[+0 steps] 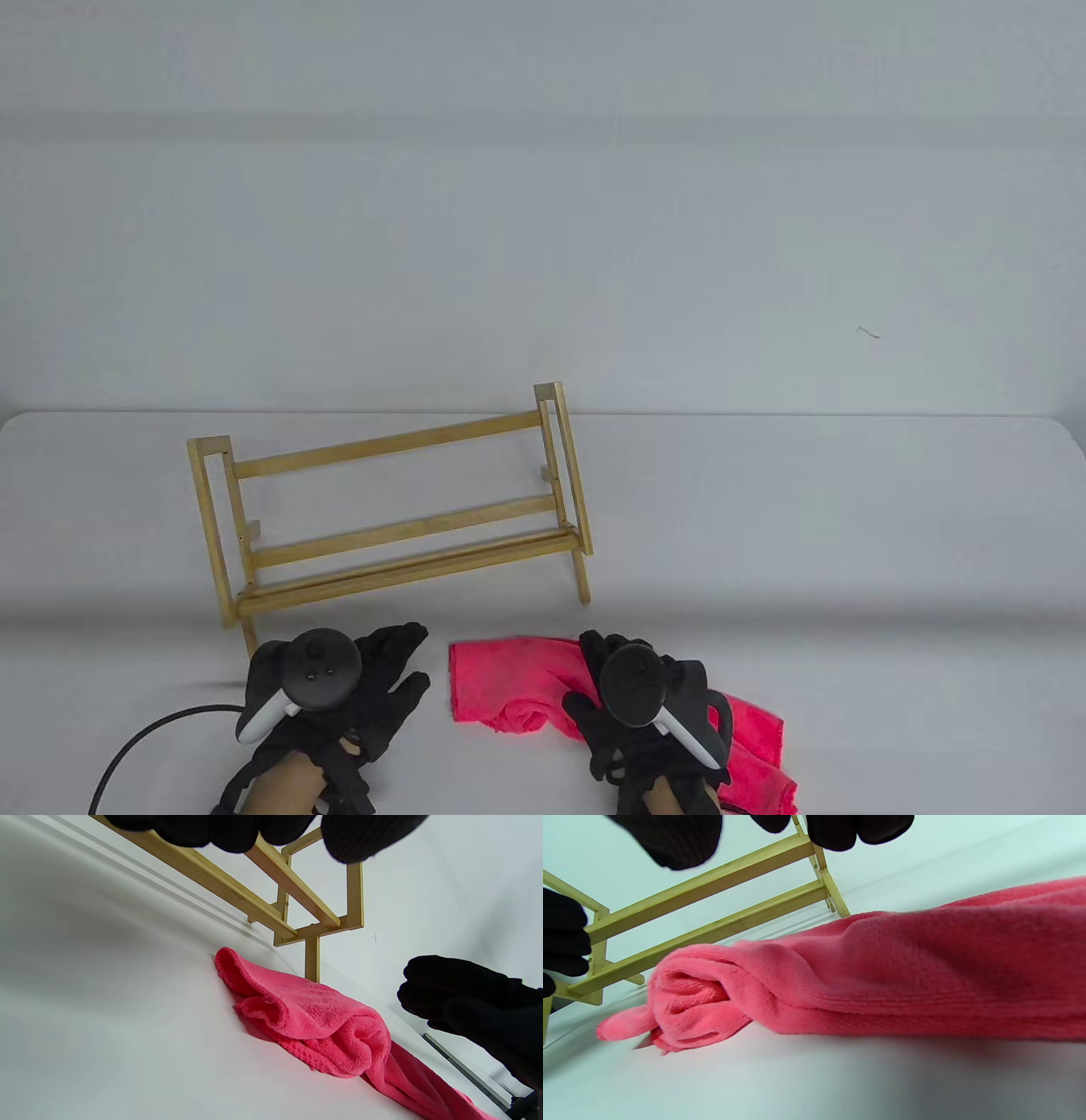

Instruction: Hang square towel on book rack

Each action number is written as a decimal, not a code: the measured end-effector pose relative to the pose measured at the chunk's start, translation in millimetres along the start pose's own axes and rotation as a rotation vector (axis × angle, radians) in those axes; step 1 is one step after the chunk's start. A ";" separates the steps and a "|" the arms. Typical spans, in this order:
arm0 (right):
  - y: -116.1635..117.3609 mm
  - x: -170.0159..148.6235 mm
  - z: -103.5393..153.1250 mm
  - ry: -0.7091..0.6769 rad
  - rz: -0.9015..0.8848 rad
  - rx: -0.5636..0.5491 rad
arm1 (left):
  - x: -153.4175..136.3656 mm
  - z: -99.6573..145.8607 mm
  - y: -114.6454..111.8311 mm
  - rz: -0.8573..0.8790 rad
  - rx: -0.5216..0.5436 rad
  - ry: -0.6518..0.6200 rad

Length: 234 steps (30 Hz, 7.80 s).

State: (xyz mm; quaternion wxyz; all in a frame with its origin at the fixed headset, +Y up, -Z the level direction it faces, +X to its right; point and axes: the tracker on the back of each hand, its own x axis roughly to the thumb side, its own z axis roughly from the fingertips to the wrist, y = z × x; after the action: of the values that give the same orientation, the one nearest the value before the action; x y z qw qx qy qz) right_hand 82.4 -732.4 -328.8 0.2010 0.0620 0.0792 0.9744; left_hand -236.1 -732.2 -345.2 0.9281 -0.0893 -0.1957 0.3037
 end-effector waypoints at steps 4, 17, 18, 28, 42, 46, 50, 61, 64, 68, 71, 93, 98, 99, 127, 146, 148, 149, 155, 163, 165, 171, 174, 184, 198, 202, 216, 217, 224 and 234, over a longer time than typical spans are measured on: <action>-0.5 -0.4 1.2 0.001 0.010 -0.002 | 1.6 2.3 2.0 0.000 0.007 -0.001; -4.9 -7.1 4.3 0.012 -0.029 -0.008 | 4.7 2.5 -1.0 0.000 -0.027 -0.002; -5.0 -7.1 4.7 0.012 -0.030 -0.007 | 4.8 3.1 -0.7 -0.001 -0.025 0.000; -6.2 -8.0 6.0 0.005 -0.040 -0.006 | 5.3 6.2 2.0 0.022 -0.011 -0.001; -7.6 33.3 -16.4 -0.050 0.154 0.065 | 5.6 8.4 7.3 0.025 0.017 -0.005; 0.3 44.3 -31.7 -0.042 0.219 0.117 | 4.8 10.0 7.9 0.027 0.015 0.007; 11.7 53.0 -48.7 -0.025 0.264 0.185 | 3.5 12.1 9.5 0.033 0.021 0.016; 39.7 54.0 -69.9 -0.023 0.350 0.330 | -3.8 13.4 13.6 0.030 0.022 0.055; 43.7 49.2 -70.1 -0.019 0.343 0.341 | -5.0 13.9 13.0 0.030 0.016 0.065; 46.7 44.4 -69.0 -0.020 0.293 0.330 | -4.1 14.3 13.0 0.032 0.012 0.069; 47.3 41.0 -66.9 -0.017 0.261 0.313 | -3.7 13.9 12.0 0.033 0.003 0.072; 30.1 44.2 -45.1 -0.113 0.144 0.108 | 0.8 4.5 -2.6 0.041 -0.078 0.066; 9.6 38.3 -40.4 -0.107 -0.050 0.015 | 0.1 4.9 -2.6 0.052 -0.068 0.057; 3.3 36.6 -38.4 -0.105 -0.110 -0.015 | 0.5 5.0 -2.5 0.059 -0.063 0.053; -14.7 68.0 -8.2 -0.104 -1.276 -0.122 | 51.6 16.2 -1.8 0.593 0.242 -0.292; -1.3 91.5 -5.3 -0.173 -1.145 0.058 | 54.4 22.3 3.7 0.520 0.363 -0.299; -1.6 92.2 -4.2 -0.183 -1.128 0.080 | 53.8 22.0 3.3 0.519 0.364 -0.292; -1.8 92.6 -3.5 -0.188 -1.120 0.086 | 53.5 21.8 3.1 0.519 0.363 -0.291; -2.2 96.6 2.4 -0.218 -1.034 0.120 | 52.7 22.0 2.7 0.511 0.375 -0.266; -1.1 97.4 9.0 -0.203 -0.859 0.117 | 60.5 22.5 1.8 0.366 0.447 -0.250; -0.4 97.4 8.8 -0.197 -0.850 0.116 | 64.4 24.4 2.5 0.303 0.496 -0.246; 2.7 99.7 8.5 -0.197 -0.793 0.130 | 66.5 25.5 6.0 0.185 0.540 -0.230; 4.9 100.6 8.2 -0.199 -0.782 0.140 | 63.1 24.6 6.7 0.216 0.534 -0.215; 1.8 102.2 8.8 -0.244 -0.737 0.125 | 50.7 26.6 14.0 0.417 0.571 -0.179; 5.3 91.1 0.8 -0.235 -0.593 0.110 | 42.0 33.5 46.6 0.451 0.750 -0.183; 6.6 89.5 -0.9 -0.231 -0.429 0.087 | 39.8 31.6 62.7 0.459 0.789 -0.166; 1.3 72.0 -6.4 -0.163 -0.336 0.065 | 10.6 1.9 134.8 0.535 0.916 -0.003; 0.8 70.9 -6.5 -0.159 -0.329 0.061 | 8.4 -2.4 140.1 0.540 0.925 0.006; -3.1 66.4 -7.0 -0.142 -0.309 0.050 | -4.2 -30.0 164.6 0.508 0.931 0.055; -5.6 61.6 -8.3 -0.124 -0.291 0.037 | -19.9 -85.1 185.6 0.523 0.964 0.117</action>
State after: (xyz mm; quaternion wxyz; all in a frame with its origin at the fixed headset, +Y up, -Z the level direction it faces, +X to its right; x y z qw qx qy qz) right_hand 27.1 -703.7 -332.5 0.3432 0.1134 0.0926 0.9278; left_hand -313.4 -599.8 -481.3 0.7668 0.2835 0.0464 0.5739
